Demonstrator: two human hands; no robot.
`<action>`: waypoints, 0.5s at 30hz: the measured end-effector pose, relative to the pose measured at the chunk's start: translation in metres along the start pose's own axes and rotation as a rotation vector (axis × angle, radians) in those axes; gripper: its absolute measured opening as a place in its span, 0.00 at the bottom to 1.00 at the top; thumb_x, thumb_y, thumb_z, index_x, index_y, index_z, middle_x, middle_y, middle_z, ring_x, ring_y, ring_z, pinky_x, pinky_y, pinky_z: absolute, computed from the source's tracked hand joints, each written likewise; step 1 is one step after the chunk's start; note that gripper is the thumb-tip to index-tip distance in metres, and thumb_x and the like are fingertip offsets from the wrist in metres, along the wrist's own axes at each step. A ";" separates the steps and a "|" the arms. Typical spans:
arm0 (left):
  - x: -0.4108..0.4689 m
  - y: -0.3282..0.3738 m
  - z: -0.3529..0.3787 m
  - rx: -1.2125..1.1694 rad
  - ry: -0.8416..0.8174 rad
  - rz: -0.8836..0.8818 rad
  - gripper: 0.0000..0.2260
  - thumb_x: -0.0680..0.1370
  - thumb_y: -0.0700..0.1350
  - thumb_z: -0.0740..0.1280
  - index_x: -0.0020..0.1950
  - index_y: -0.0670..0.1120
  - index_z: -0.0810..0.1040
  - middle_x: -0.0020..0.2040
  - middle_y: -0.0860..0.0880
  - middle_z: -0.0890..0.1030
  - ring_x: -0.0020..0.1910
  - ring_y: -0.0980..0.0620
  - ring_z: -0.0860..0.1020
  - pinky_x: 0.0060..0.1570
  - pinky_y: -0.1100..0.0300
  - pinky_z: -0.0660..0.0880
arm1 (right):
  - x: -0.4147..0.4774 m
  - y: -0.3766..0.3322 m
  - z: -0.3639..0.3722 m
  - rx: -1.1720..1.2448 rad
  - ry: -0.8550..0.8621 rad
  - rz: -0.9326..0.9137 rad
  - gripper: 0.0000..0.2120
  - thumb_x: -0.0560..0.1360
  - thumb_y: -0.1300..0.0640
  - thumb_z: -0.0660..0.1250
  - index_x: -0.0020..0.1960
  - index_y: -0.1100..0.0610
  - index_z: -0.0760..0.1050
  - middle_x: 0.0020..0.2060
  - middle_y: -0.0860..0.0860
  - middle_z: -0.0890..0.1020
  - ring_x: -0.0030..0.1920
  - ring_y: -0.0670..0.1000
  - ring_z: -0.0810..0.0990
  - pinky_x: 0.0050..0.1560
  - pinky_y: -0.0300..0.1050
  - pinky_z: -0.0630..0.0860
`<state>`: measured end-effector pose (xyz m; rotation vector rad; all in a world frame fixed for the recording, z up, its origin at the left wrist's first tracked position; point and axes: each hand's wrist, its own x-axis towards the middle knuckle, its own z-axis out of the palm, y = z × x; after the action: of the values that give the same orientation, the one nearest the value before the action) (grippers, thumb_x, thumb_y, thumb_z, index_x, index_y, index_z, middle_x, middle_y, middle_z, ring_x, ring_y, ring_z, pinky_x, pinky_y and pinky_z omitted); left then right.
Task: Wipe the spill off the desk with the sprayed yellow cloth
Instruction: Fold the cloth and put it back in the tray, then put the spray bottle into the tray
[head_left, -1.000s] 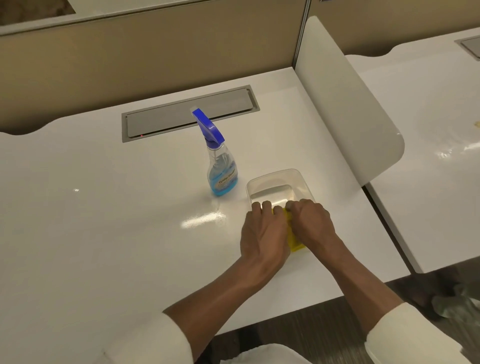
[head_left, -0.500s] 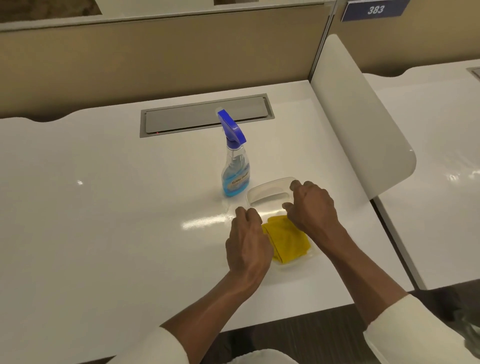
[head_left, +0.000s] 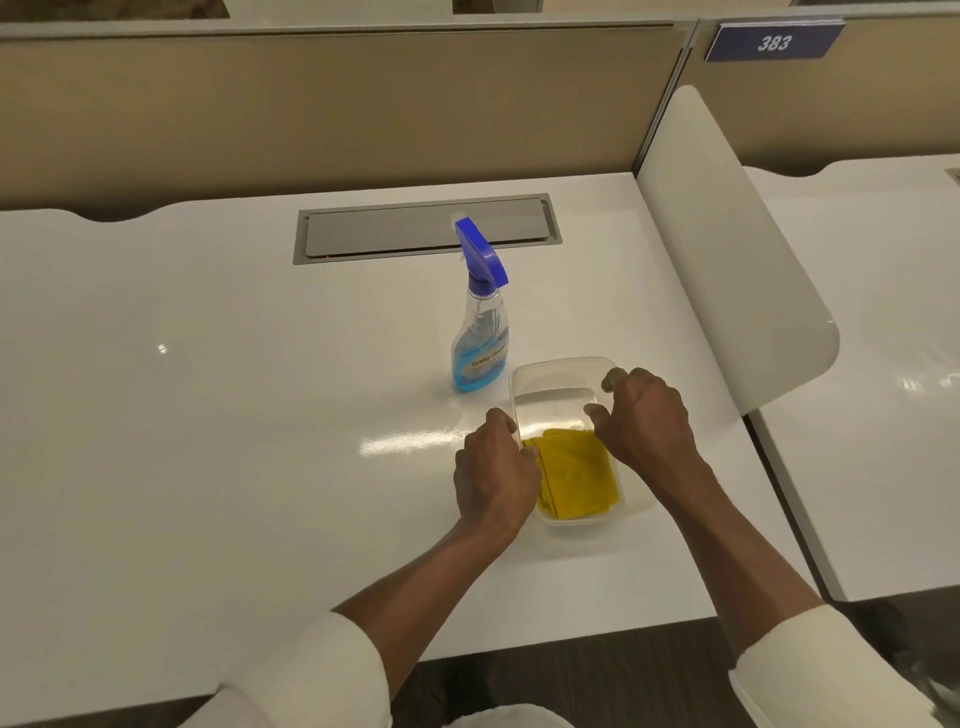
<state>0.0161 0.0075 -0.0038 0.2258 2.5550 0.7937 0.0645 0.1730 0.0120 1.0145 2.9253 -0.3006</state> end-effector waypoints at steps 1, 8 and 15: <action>-0.001 0.000 -0.001 0.009 0.002 -0.002 0.17 0.81 0.54 0.74 0.66 0.49 0.76 0.61 0.48 0.86 0.61 0.45 0.84 0.59 0.50 0.81 | 0.001 -0.002 -0.002 0.015 -0.008 -0.003 0.20 0.76 0.48 0.73 0.62 0.60 0.79 0.53 0.59 0.84 0.52 0.62 0.83 0.49 0.51 0.78; -0.021 -0.009 -0.003 0.062 -0.033 -0.056 0.22 0.81 0.65 0.68 0.66 0.51 0.75 0.61 0.51 0.85 0.60 0.47 0.84 0.55 0.52 0.79 | 0.030 -0.043 -0.035 0.269 0.049 -0.139 0.25 0.73 0.38 0.74 0.64 0.52 0.78 0.53 0.51 0.85 0.49 0.52 0.84 0.50 0.48 0.82; -0.031 -0.008 -0.003 0.097 -0.094 -0.069 0.16 0.82 0.59 0.70 0.65 0.51 0.78 0.62 0.50 0.85 0.59 0.47 0.84 0.56 0.52 0.79 | 0.075 -0.100 -0.033 0.526 -0.136 -0.260 0.38 0.71 0.40 0.78 0.75 0.51 0.68 0.71 0.52 0.77 0.66 0.57 0.80 0.63 0.57 0.81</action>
<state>0.0422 -0.0095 0.0050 0.1990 2.5008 0.6201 -0.0549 0.1484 0.0550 0.6004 2.9059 -1.1444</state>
